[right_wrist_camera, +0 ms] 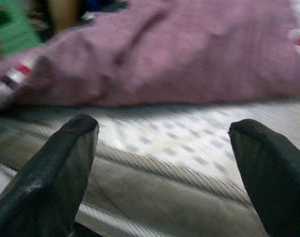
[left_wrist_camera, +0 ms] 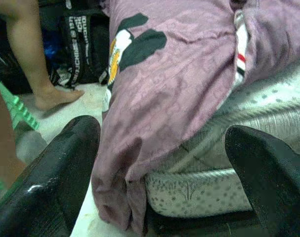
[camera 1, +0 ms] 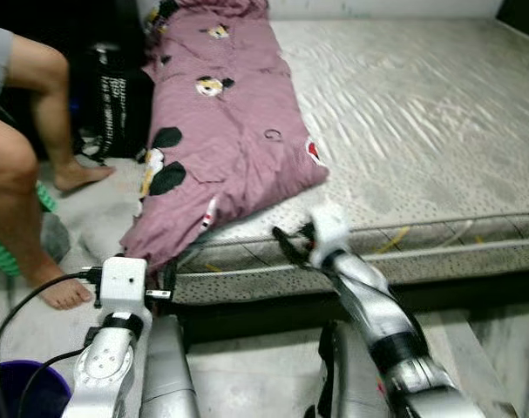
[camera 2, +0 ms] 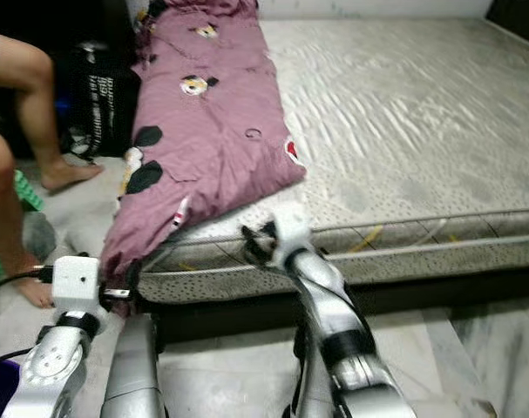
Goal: Clean up the room
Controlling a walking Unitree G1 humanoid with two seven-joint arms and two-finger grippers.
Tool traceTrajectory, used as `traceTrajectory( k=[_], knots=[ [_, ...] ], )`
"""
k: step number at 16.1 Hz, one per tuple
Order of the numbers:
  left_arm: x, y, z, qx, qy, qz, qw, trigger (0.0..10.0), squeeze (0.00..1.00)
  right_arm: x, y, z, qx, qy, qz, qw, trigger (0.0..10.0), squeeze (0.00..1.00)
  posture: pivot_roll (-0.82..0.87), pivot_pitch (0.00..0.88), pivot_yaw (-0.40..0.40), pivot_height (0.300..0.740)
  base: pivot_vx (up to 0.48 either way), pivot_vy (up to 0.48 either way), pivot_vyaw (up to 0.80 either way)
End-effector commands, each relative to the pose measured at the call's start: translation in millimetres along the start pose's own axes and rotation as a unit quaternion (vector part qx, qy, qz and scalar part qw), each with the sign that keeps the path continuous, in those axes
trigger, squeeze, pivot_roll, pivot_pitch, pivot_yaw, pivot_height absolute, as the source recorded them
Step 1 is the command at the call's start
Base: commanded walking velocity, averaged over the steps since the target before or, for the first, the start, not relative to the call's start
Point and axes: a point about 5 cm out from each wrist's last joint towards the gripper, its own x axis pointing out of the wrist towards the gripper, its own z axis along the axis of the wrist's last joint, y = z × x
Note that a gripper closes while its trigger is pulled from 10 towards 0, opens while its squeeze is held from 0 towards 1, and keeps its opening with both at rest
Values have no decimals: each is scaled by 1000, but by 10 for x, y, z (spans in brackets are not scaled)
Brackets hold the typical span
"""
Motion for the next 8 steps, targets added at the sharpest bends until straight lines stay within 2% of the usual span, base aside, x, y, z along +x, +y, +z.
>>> traceTrajectory(
  k=[1, 2, 3, 5, 8],
  knots=[
    [-67, 59, 1, 12, 8, 9, 1000, 10000, 0, 108, 104, 103, -4, -7, 38, 999, 10000, 0, 248, 66, -44, 495, 0, 0, 0],
    [-152, 104, 8, 16, 9, 19, 1000, 10000, 0, 200, 180, 198, -7, -15, 56, 998, 10000, 0, 275, 84, -46, 495, 0, 0, 0],
    [-195, 125, 21, 18, 7, 24, 1000, 10000, 0, 246, 210, 250, -7, -20, 59, 998, 10000, 0, 299, 100, -46, 495, 0, 0, 0],
    [-381, 173, 109, 22, -1, 39, 999, 10000, 0, 383, 317, 410, -2, -37, 60, 998, 10000, 0, 345, 138, -40, 495, 0, 0, 0],
    [-512, 71, 266, 26, -11, 15, 1000, 10000, 0, 492, 332, 555, 17, -54, -2, 998, 10000, 0, 390, 206, -5, 495, 0, 0, 0]
  ],
)
